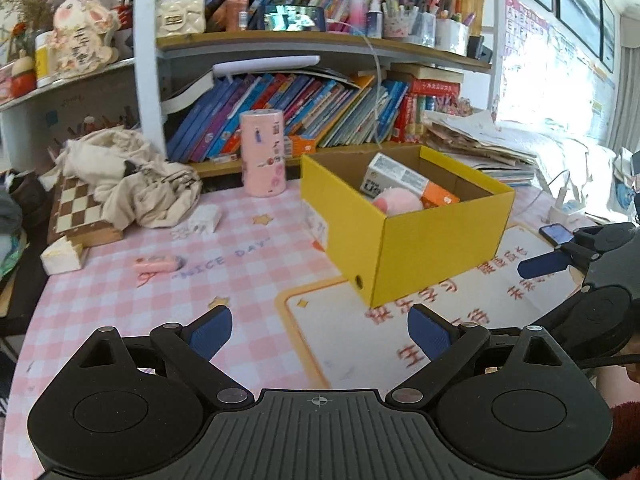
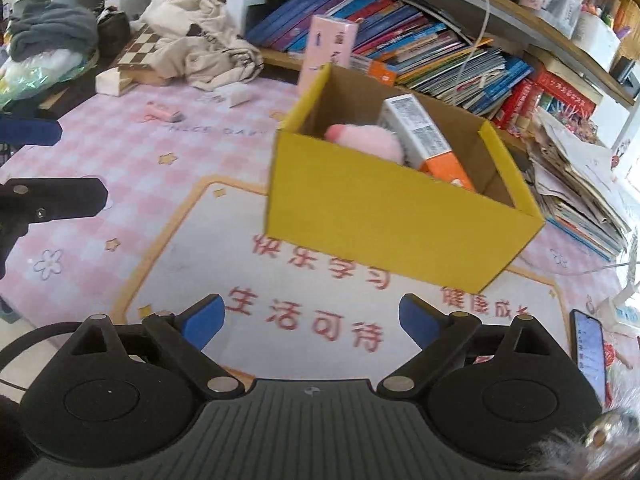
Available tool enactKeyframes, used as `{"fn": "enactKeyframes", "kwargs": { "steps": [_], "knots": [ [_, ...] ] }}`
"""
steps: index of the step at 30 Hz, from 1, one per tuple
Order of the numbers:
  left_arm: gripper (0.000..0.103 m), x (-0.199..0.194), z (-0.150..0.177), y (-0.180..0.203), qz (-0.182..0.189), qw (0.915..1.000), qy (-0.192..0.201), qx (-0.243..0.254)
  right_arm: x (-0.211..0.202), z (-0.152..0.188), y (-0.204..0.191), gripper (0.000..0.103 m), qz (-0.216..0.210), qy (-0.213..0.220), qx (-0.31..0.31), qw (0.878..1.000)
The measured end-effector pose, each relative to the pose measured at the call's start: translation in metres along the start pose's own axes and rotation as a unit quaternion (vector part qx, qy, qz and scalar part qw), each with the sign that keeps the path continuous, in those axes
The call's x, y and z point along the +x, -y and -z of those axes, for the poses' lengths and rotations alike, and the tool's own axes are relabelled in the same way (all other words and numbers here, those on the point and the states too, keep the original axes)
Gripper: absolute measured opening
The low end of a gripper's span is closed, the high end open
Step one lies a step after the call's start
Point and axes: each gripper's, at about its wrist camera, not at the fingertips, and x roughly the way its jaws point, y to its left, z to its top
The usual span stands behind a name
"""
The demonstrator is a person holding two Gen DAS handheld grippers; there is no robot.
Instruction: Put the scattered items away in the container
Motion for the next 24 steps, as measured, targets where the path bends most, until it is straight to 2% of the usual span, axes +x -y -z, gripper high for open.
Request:
{"fn": "enactKeyframes", "kwargs": {
  "steps": [11,24],
  "knots": [
    [0.097,-0.024,0.018,-0.031,-0.025,0.9995,-0.006,-0.02,-0.001,-0.005,-0.05,0.097,-0.021,-0.002,-0.039,0.999],
    [0.097,-0.044,0.033,-0.057,-0.05,0.9981,-0.011,-0.035,-0.002,-0.014,-0.087,0.098,-0.035,0.005,-0.075,0.997]
  ]
}}
